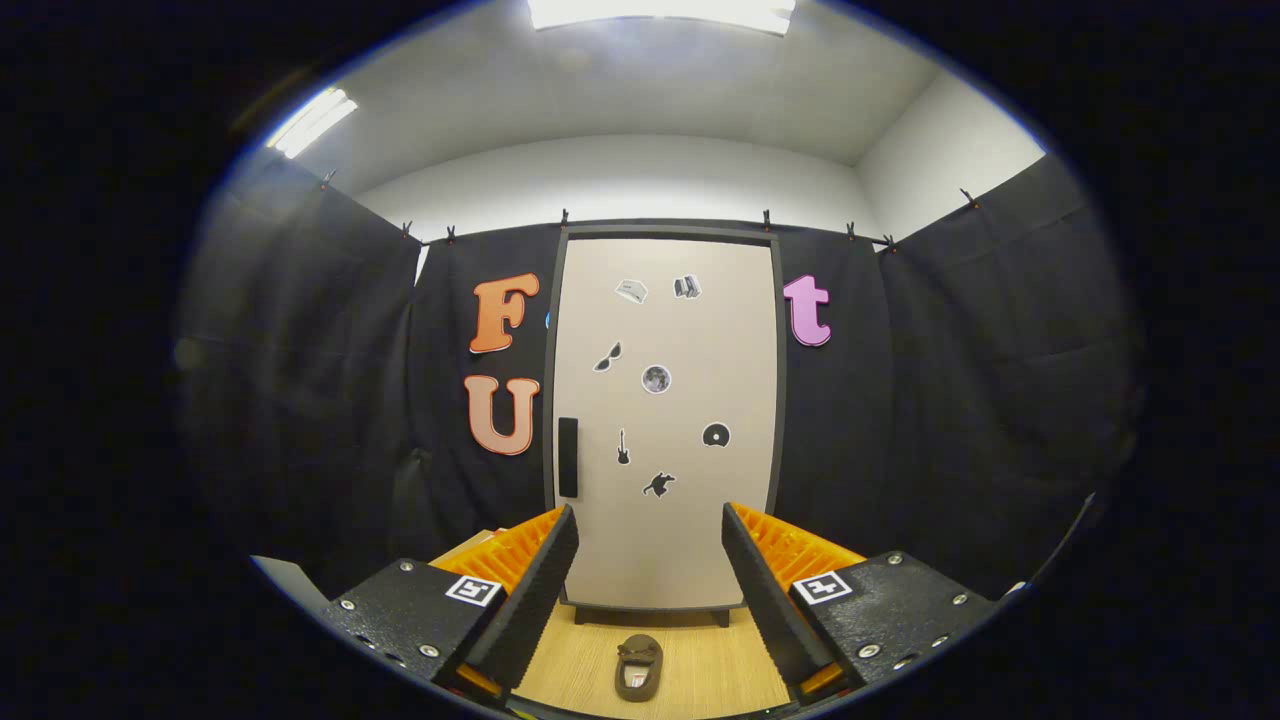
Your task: Open the shoe cabinet door, grab the shoes and put them into the shoe cabinet, then close the shoe cabinet door.
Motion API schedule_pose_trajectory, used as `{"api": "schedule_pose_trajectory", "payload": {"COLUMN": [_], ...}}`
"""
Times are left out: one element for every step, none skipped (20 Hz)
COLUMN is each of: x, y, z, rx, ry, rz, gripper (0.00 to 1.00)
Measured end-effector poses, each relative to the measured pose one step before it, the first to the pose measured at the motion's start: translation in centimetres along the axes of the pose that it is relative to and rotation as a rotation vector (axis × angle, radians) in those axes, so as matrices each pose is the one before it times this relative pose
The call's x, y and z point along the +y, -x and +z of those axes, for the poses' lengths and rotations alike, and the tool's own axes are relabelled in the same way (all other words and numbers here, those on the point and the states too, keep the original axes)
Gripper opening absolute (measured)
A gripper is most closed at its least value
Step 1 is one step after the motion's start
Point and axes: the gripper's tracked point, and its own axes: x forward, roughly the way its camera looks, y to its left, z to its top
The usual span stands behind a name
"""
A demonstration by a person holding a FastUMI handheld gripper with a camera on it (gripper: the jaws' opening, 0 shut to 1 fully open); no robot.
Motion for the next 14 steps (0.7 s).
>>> {"api": "schedule_pose_trajectory", "payload": {"x": [0.334,0.421,0.629,0.501,0.581,0.685,0.764,0.753,0.738,0.731,0.644,0.824,0.822,0.606], "y": [-0.431,-0.419,-0.474,-0.59,-0.71,-0.713,-0.685,-0.795,-0.747,-0.756,-0.639,-0.787,-0.679,-0.698], "z": [-0.166,0.047,0.205,0.186,-0.055,-0.074,-0.073,-0.094,-0.063,-0.184,-0.203,-0.33,-0.29,-0.207], "rx": [0.00436,0.00091,-0.00484,-0.00771,-0.00419,-0.00104,-0.00121,-0.00098,-0.00104,0.00102,0.00231,0.00478,0.00444,0.00124], "ry": [-0.00237,-0.00606,-0.00666,-0.00398,0.00025,0.00328,0.00544,0.00671,0.00524,0.00086,-0.00231,-0.00244,0.00013,0.00335], "rz": [0.0025,0.00524,0.00678,0.00183,-0.00059,-0.00156,-0.00269,-0.00152,-0.00204,-0.00659,-0.00863,-0.00588,-0.0043,-0.00582], "gripper": [0.91,0.91,0.91,0.91,0.91,0.91,0.91,0.91,0.91,0.91,0.91,0.9,0.9,0.9]}}
